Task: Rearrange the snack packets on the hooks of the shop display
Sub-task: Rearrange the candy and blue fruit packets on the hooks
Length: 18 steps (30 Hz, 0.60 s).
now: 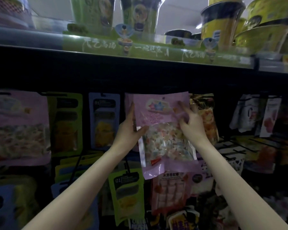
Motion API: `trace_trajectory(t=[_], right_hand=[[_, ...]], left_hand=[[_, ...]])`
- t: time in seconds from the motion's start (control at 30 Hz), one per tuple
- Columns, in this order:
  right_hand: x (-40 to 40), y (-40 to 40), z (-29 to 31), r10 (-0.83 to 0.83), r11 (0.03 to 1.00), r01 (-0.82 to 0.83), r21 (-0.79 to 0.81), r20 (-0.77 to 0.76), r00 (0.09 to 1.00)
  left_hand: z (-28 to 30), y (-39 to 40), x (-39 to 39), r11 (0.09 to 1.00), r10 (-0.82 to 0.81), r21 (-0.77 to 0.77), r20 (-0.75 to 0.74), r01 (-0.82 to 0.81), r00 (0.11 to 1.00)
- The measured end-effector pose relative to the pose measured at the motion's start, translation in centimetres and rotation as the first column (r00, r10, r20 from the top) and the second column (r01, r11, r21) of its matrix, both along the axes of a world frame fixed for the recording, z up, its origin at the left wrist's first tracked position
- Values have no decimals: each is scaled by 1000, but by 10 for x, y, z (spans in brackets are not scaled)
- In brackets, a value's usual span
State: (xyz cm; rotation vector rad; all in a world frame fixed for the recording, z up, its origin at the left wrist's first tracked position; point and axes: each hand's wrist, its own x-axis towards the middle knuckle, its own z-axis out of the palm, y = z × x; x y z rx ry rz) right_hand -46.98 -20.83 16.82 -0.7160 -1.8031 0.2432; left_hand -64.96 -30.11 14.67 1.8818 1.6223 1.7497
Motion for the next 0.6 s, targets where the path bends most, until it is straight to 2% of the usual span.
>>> trace_trajectory(t=[0.13, 0.23, 0.3, 0.37, 0.4, 0.47, 0.6], right_hand=[[-1, 7, -5, 14, 999, -13, 29, -13, 1000], [-2, 7, -6, 14, 996, -11, 94, -30, 999], [-3, 8, -6, 14, 993, -9, 116, -35, 999], [-5, 7, -5, 33, 997, -28, 78, -65, 997], [-6, 6, -4, 45, 997, -40, 59, -84, 995], [-6, 4, -3, 55, 998, -51, 42, -109, 993], [-1, 3, -2, 75, 997, -73, 21, -139, 987]], left_hand=[[0, 0, 2, 1000, 2, 22, -7, -2, 1000], [6, -6, 9, 990, 124, 79, -128, -115, 984], [14, -7, 17, 962, 272, 70, -300, -263, 914], [22, -3, 25, 912, 381, 84, -539, -402, 751], [24, 2, 27, 906, 383, 105, -621, -411, 684], [28, 13, 33, 923, 331, 98, -695, -372, 638], [29, 26, 36, 927, 331, 124, -712, -353, 619]])
